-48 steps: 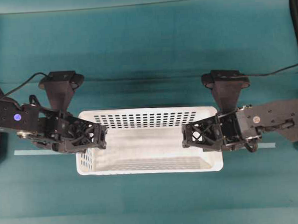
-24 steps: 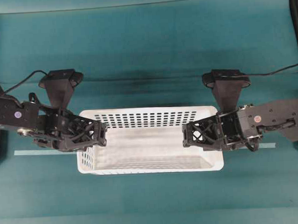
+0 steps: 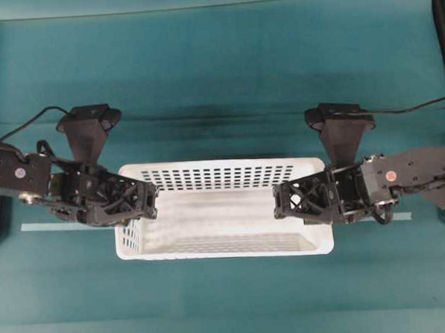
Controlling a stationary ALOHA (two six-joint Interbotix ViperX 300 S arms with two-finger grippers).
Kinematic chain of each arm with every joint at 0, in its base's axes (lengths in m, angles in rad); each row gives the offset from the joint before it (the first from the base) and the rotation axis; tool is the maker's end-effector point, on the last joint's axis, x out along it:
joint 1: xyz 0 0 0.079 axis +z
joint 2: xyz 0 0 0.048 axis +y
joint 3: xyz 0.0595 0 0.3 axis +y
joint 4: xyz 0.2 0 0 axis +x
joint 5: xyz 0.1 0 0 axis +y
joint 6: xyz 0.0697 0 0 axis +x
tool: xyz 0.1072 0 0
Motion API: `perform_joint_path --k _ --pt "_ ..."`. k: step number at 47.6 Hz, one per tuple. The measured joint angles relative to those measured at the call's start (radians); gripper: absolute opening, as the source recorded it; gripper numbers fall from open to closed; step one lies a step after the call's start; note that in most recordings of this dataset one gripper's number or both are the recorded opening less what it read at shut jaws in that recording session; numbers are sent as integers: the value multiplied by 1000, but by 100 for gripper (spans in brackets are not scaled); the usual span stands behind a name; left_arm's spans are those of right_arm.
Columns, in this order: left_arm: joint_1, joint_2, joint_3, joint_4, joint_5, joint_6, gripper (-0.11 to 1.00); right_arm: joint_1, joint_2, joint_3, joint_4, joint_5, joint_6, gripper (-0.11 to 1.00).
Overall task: Lift the white basket with both hands.
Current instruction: 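Lift the basket with both grippers and pull it toward the front, then lower the basket to the table and open both grippers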
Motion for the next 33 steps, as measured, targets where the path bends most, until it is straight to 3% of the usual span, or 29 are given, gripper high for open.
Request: perform_joint_path --k 3,9,16,27,30,33 --pt "0 -2 6 0 -14 8 -3 -2 0 3 -2 -3 -5 27" --pt "3 0 8 2 -43 23 1 -11 9 23 -5 -6 -12 60" --pt "6 3 12 0 -74 37 24 -14 9 21 -5 -8 -14 93" --pt "11 -11 23 0 -81 35 88 -17 11 20 -5 -14 -14 94" --pt "11 -18 23 2 -71 35 97 -20 11 20 -5 -18 -18 94" --pt "11 -25 25 0 -58 35 94 -26 11 20 -6 -29 -25 94"
